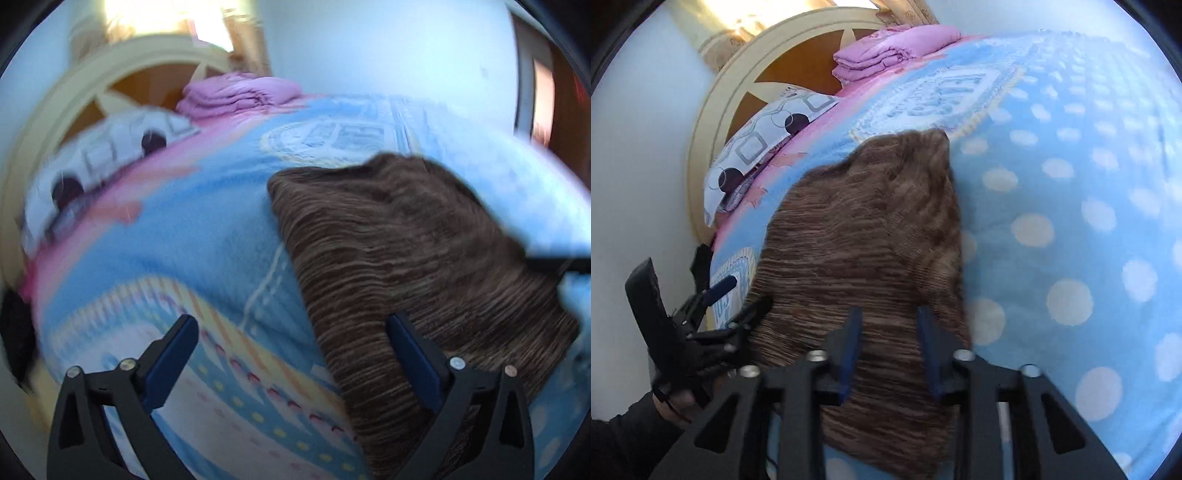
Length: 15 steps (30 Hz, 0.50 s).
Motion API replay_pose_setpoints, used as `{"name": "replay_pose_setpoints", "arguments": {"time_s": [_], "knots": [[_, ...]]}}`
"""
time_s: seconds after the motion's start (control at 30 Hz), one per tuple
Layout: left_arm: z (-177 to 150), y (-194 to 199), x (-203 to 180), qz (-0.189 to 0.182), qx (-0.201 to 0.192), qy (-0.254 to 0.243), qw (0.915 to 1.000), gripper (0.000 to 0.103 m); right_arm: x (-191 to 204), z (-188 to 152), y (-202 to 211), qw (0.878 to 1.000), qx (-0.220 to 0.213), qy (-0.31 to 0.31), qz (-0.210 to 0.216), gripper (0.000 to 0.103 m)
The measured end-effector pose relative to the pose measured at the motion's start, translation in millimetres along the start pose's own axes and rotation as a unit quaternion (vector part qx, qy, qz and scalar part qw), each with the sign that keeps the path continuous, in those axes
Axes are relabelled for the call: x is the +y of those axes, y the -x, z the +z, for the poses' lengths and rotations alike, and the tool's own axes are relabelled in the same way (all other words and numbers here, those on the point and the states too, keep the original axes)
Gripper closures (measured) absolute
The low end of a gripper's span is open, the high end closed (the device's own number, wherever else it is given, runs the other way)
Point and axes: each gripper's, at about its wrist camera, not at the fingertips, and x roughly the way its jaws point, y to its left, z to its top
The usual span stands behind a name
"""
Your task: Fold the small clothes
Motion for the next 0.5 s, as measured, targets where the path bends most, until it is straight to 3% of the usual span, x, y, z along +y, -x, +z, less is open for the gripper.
{"name": "replay_pose_setpoints", "arguments": {"time_s": [0.07,0.27,0.33,0.37,0.4,0.5], "knots": [[-2,-1,6,-0.018,0.005,0.018,0.9997,0.000,-2,-6,5,1.000,-0.011,-0.009,0.005,0.080],[-10,3,8,-0.025,-0.008,0.037,0.9990,0.000,17,-24,11,0.997,-0.048,0.020,-0.051,0.076],[-6,12,9,-0.020,-0.002,0.038,0.9991,0.000,28,-25,27,0.996,-0.066,0.004,-0.068,0.061],[-3,20,9,-0.017,-0.008,0.034,0.9992,0.000,37,-26,38,0.993,-0.089,0.012,-0.074,0.046],[2,29,8,-0.013,-0.024,0.027,0.9993,0.000,48,-26,47,0.989,-0.118,0.028,-0.090,0.040],[9,52,8,-0.006,-0.063,0.017,0.9979,0.000,86,-27,70,0.971,-0.179,0.077,-0.138,0.040]]}}
